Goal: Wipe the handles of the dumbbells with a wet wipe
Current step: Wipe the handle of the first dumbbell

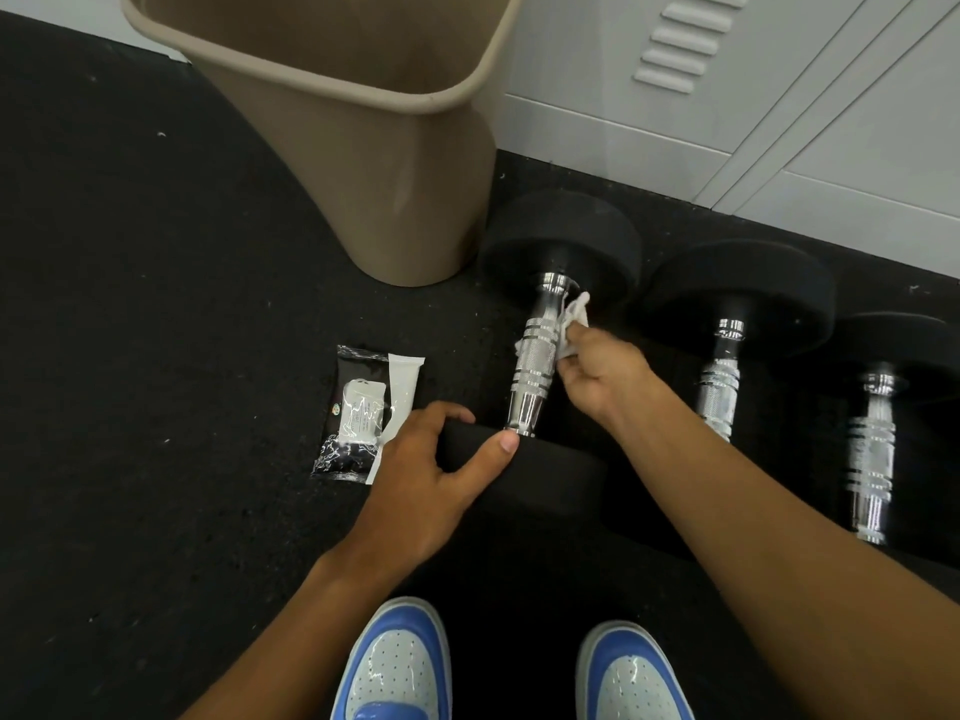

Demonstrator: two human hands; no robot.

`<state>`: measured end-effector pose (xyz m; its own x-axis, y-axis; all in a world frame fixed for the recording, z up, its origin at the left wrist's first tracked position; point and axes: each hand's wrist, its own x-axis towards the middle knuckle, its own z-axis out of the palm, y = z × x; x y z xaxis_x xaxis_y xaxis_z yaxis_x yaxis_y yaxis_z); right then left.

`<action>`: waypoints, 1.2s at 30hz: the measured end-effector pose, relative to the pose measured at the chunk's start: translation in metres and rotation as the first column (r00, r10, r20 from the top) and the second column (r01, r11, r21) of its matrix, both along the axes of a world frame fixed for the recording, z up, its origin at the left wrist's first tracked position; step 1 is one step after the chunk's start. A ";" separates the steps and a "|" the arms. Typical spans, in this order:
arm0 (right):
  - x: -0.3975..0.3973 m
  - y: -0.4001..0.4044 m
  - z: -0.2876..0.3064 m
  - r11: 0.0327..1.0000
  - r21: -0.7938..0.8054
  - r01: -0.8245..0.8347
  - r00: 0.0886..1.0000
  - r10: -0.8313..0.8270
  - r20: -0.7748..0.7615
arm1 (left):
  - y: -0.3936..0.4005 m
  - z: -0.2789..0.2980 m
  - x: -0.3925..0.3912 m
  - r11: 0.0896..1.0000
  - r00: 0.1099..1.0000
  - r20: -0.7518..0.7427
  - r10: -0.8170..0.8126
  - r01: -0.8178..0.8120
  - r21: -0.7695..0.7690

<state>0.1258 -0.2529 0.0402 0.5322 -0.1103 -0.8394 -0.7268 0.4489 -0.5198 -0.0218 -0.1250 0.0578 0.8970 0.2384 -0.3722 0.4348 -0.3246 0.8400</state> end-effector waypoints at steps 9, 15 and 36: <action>0.025 -0.017 0.007 0.971 0.137 -0.195 0.980 0.187 0.067 | 0.002 0.000 0.000 1.000 1.000 -0.013 -0.006 0.006 -0.014; 0.012 -0.010 -0.003 0.902 0.308 -0.301 0.949 0.316 0.000 | 0.003 0.001 0.000 1.000 1.000 -0.015 -0.010 0.010 -0.013; 0.026 -0.018 0.016 0.822 -0.019 -0.570 0.822 0.569 -0.027 | 0.002 -0.001 0.000 1.000 1.000 -0.019 -0.001 0.001 -0.009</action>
